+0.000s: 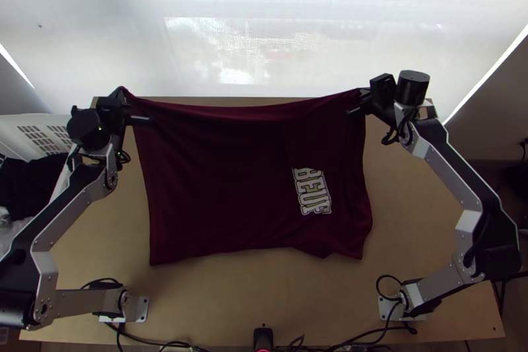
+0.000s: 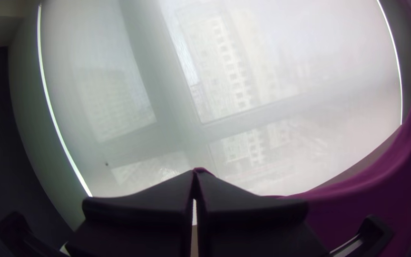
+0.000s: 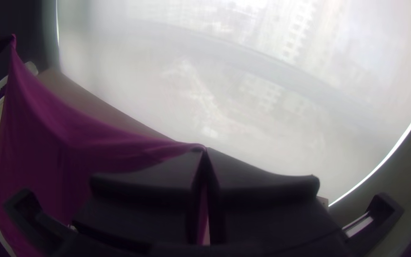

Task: Fold the t-shirt

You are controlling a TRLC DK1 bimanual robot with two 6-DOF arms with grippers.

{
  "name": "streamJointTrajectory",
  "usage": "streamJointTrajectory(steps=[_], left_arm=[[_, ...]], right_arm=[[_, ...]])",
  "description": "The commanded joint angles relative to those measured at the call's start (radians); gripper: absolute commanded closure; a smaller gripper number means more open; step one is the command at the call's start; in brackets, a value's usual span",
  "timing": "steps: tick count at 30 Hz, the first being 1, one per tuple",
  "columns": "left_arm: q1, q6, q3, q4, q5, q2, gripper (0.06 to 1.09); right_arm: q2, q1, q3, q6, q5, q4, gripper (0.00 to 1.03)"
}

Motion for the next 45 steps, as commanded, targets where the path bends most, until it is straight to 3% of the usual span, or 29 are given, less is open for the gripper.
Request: streamJointTrajectory(steps=[1, 18, 20, 24, 26, 35, 45], left_arm=[[-0.015, -0.05, 0.062, 0.009, -0.014, 0.189, 1.05], [-0.086, -0.133, 0.121, 0.015, -0.052, 0.439, 1.05], [-0.09, -0.145, 0.121, 0.015, -0.065, 0.454, 1.05], [-0.097, -0.163, 0.121, 0.012, -0.071, 0.459, 1.05], [-0.097, -0.173, 0.12, 0.009, -0.072, 0.454, 1.05], [-0.08, -0.188, 0.104, 0.0, -0.079, 0.439, 1.05], [-0.074, -0.188, 0.108, -0.003, -0.082, 0.425, 1.05]], right_arm=[[0.195, -0.016, 0.077, 0.022, -0.003, 0.029, 1.0], [0.456, -0.002, 0.159, 0.044, 0.009, 0.028, 0.98], [0.467, -0.006, 0.159, 0.048, 0.012, 0.025, 0.79], [0.448, -0.006, 0.152, 0.08, 0.023, -0.006, 0.22], [0.416, 0.001, 0.143, 0.1, 0.023, -0.024, 0.05], [0.186, 0.163, 0.04, 0.126, 0.023, -0.084, 0.05], [0.138, 0.367, -0.104, 0.143, 0.021, -0.136, 0.05]])
